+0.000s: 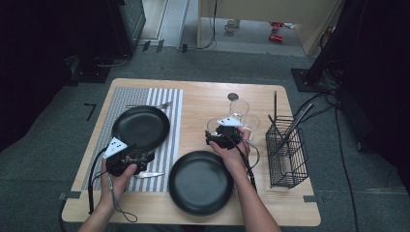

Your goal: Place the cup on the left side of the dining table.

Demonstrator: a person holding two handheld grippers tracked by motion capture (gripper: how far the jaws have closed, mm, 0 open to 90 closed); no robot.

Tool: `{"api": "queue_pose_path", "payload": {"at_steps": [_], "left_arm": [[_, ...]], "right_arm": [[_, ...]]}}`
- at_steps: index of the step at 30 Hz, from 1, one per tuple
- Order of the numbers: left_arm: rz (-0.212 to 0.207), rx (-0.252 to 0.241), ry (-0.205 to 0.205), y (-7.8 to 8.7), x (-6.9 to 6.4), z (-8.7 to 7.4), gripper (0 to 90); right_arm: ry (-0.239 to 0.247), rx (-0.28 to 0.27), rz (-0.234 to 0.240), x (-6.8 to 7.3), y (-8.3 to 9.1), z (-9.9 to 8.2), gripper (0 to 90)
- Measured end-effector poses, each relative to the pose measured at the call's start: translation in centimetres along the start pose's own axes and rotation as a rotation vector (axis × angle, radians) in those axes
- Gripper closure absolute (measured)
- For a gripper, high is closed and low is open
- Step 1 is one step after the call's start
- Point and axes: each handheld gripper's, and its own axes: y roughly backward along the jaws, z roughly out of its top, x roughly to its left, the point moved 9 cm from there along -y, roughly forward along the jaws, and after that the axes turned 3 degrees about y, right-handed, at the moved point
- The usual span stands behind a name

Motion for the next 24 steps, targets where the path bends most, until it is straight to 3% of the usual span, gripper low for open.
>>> {"api": "queue_pose_path", "payload": {"at_steps": [8, 15, 24], "left_arm": [[-0.018, -0.005, -0.006, -0.2, -0.6, 0.2, 12.9], [-0.041, -0.009, -0.019, -0.4, -1.3, 0.4, 12.9], [-0.100, -0.014, -0.020, -0.6, -2.2, 0.6, 12.9]], "right_arm": [[-0.013, -0.012, 0.031, 0.5, 1.5, 0.6, 20.1], [0.006, -0.023, 0.057, 1.3, 2.6, 1.3, 20.1], [0.017, -0.033, 0.080, 2.4, 3.8, 2.1, 20.1]]}}
